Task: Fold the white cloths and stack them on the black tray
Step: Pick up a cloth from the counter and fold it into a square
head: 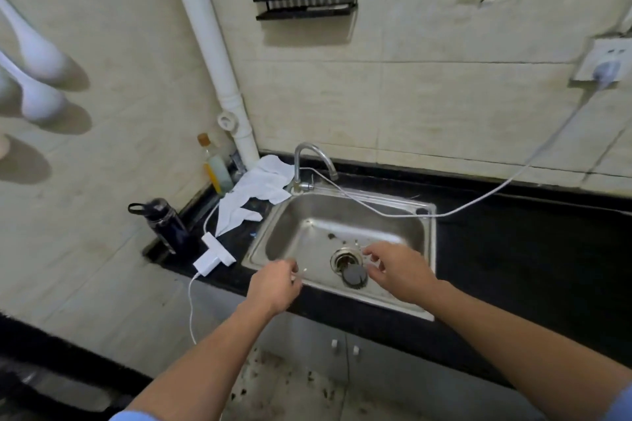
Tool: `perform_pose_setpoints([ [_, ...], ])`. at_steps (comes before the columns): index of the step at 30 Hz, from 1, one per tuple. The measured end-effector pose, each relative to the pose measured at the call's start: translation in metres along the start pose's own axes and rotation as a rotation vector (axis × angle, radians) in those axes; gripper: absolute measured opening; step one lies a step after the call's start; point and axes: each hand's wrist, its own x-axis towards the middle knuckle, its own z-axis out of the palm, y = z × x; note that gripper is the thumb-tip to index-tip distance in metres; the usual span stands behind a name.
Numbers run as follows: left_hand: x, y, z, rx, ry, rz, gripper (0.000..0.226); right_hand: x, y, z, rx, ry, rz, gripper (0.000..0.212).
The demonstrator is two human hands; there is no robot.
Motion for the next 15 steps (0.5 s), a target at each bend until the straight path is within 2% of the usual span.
perform_pose_setpoints([
  [9,0.096,-0.049,0.004,-0.058,-0.074,-0.198,0.022,0.141,0.022,0.029,0.021,-0.171,-0.106,0.036],
  [15,0.146,-0.091,0.011,-0.104,-0.121,-0.316,0.029,0.210,0.019,0.057,0.042,-0.262,-0.148,0.036],
])
